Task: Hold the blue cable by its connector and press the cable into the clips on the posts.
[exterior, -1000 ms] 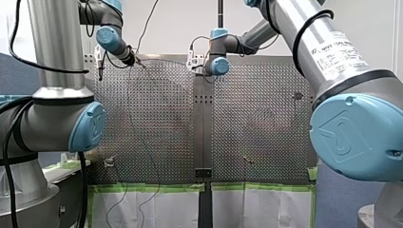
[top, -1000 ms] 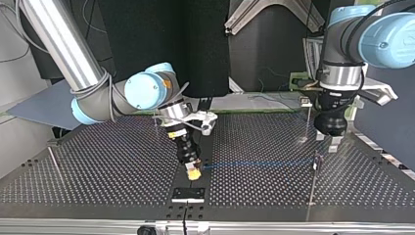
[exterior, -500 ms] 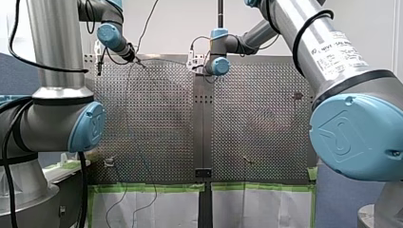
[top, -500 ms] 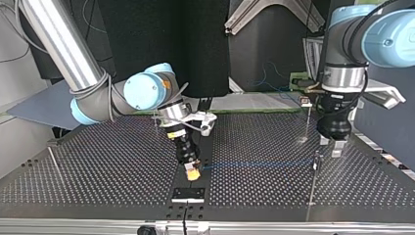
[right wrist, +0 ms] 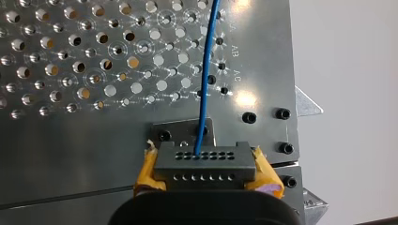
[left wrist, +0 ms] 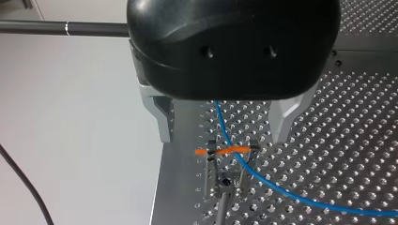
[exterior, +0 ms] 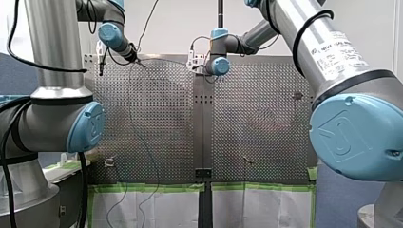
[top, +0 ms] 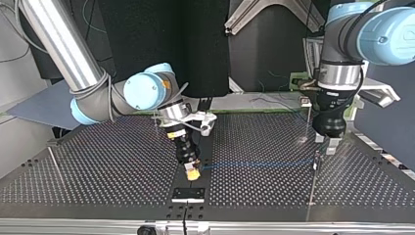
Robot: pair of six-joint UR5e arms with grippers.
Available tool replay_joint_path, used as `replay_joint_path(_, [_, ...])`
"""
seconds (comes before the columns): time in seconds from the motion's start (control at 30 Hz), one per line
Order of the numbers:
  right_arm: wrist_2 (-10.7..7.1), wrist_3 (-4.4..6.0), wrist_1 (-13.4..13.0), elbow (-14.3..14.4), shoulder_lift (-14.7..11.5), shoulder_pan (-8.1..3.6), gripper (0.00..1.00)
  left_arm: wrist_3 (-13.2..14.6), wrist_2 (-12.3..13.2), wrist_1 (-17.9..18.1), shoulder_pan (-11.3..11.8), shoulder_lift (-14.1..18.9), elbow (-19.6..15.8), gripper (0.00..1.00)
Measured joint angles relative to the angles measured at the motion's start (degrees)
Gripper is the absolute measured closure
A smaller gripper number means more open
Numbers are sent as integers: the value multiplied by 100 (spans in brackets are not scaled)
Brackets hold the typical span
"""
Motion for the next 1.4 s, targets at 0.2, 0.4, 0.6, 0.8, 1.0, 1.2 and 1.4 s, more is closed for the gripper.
replay_joint_path(0.2, [0,0,6,-3,0,1,100,13,-13,29,-20,1,-123,0])
replay_joint_path(0.4, [0,5,3,-2,0,0,100,20,-17,41,-24,26,-139,0])
replay_joint_path(0.6, [0,9,8,-1,0,1,100,10,-22,43,-23,32,-141,0])
replay_joint_path(0.8, [0,9,9,0,0,1,100,20,-22,44,-22,38,-142,0])
replay_joint_path(1.0, [5,14,9,0,0,-6,100,190,-17,94,-41,108,-140,0])
replay_joint_path(1.2, [9,11,9,-1,0,-25,100,289,39,140,-129,57,-133,0])
replay_joint_path(1.4, [9,23,7,0,0,-26,100,276,61,219,-295,-47,-81,0])
